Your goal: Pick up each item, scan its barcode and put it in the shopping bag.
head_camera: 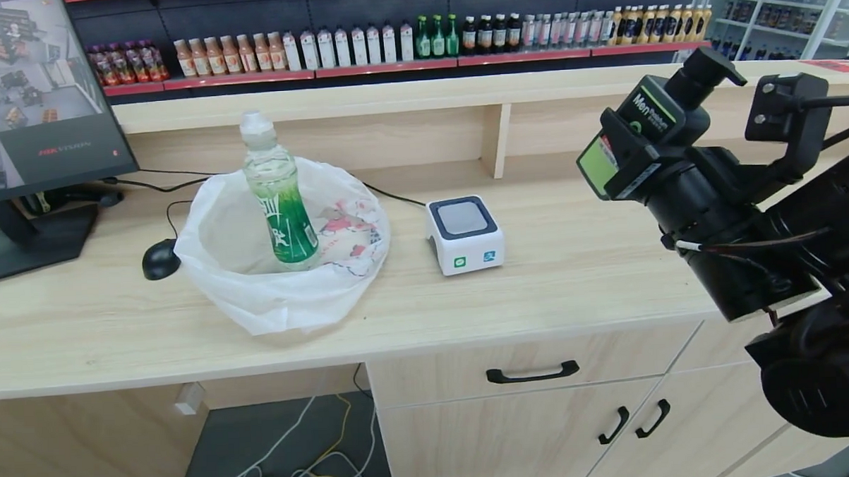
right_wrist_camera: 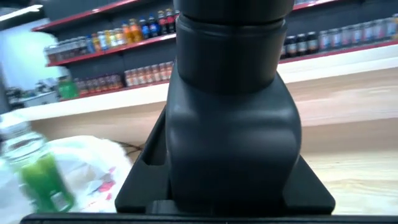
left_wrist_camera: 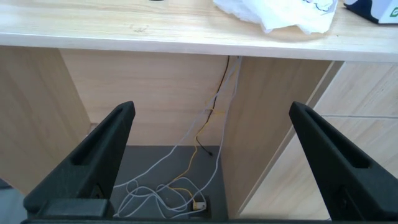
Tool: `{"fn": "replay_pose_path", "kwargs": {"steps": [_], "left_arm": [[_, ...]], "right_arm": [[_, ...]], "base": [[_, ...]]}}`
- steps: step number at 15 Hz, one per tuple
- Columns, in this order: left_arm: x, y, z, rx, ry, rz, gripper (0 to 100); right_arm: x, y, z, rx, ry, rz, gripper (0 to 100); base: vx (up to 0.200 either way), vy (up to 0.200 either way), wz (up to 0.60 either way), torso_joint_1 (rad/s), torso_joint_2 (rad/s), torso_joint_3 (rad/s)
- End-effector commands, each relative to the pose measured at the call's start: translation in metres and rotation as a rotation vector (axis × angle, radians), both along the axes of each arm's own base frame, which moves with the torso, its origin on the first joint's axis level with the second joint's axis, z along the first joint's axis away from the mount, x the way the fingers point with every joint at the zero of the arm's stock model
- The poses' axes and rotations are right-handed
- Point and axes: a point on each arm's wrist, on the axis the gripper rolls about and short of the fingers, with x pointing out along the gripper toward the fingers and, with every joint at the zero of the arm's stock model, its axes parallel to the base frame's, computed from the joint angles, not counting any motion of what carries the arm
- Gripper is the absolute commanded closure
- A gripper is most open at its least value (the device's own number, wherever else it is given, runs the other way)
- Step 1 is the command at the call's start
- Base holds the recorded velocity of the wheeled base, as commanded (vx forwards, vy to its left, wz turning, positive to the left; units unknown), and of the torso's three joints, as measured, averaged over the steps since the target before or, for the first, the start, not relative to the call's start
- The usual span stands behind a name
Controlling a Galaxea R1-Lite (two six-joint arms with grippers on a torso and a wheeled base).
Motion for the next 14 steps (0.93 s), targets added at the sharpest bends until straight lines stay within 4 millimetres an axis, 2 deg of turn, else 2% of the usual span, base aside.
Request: {"fn": "replay_pose_path", "kwargs": {"steps": [1,3,5,8,11,14], "left_arm": [[0.000,0.000,0.000,0.000,0.000,0.000,0],[0.000,0.000,0.000,0.000,0.000,0.000,0],[0.000,0.000,0.000,0.000,0.000,0.000,0],[0.000,0.000,0.000,0.000,0.000,0.000,0],[0.000,0.000,0.000,0.000,0.000,0.000,0],[0.000,0.000,0.000,0.000,0.000,0.000,0]], "right_arm": [[-0.004,0.027,-0.003,0.012,0.005,0.132,100],[0.000,0.039,-0.009,0.010,0.017,0.158,100],[0.013,0.046,-0.015,0.038,0.033,0.167,100],[0.034,0.060,-0.011,0.125,0.025,0.211,100],[0.054,0.073,-0.003,0.283,0.098,0.281,100],[0.074,0.086,0.012,0.523,0.167,0.280,100]], "base": [[0.000,0.000,0.00,0.000,0.00,0.000],[0.000,0.000,0.00,0.000,0.00,0.000],[0.000,0.000,0.00,0.000,0.00,0.000],[0.000,0.000,0.00,0.000,0.00,0.000],[0.000,0.000,0.00,0.000,0.00,0.000],[0.000,0.000,0.00,0.000,0.00,0.000]]}}
